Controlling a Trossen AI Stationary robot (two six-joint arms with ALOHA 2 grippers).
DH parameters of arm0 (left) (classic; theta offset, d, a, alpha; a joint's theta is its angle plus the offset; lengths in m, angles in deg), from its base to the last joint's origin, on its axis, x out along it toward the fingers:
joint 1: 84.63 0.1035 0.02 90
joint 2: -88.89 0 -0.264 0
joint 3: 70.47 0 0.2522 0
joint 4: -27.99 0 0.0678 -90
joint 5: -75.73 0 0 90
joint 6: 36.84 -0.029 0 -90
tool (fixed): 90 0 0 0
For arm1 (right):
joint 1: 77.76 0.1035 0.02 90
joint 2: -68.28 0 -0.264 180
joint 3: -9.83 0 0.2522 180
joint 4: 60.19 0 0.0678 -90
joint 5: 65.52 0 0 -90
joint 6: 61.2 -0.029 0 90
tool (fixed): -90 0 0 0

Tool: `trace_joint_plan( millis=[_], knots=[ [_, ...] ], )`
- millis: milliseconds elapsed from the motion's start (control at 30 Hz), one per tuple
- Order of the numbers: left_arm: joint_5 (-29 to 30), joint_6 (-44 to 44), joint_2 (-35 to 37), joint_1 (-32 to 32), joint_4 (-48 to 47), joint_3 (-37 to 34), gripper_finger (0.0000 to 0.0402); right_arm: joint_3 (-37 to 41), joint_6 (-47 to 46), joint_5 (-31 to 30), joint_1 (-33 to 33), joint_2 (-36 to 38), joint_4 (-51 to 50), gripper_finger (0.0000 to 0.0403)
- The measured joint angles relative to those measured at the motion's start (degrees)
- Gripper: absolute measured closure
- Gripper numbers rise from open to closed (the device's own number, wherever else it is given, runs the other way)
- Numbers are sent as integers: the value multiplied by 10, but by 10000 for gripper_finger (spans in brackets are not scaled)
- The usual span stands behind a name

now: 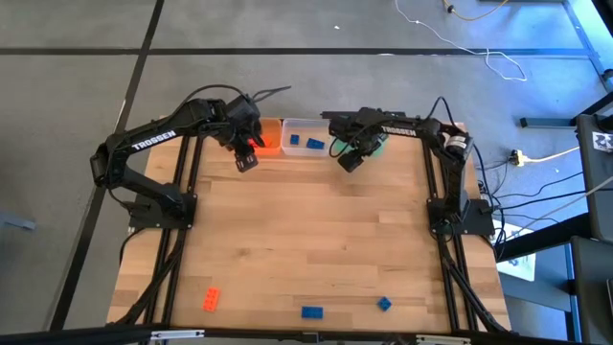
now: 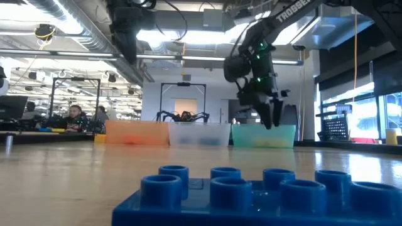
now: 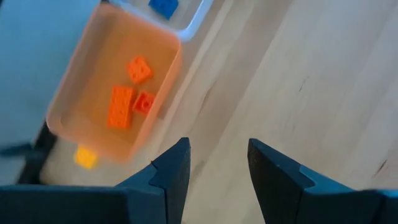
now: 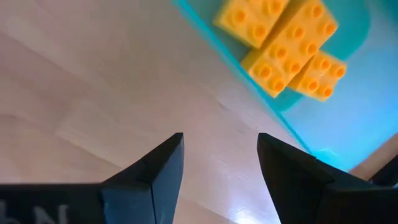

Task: Sort & place blocks by color
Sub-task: Put the orange game piece into the orange bin

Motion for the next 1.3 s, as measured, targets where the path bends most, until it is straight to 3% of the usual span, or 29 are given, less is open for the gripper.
trace_joint_plan(
  millis=[133,333,600,767,1067,1300],
  knots=[
    [28,93,0,6,-28,0,250,-44,3,0,18,19,-7,199],
    [93,166,0,21,-82,0,250,-94,17,-13,32,66,-5,199],
    [75,163,0,8,-159,0,250,-101,86,9,61,132,2,199],
    [1,182,0,-26,-206,0,250,-100,131,54,90,156,1,198],
    [-113,341,1,-176,-232,-27,250,-100,227,101,154,191,0,198],
    [-137,547,0,-346,-227,-78,250,-100,256,133,200,210,-3,198]
  ],
)
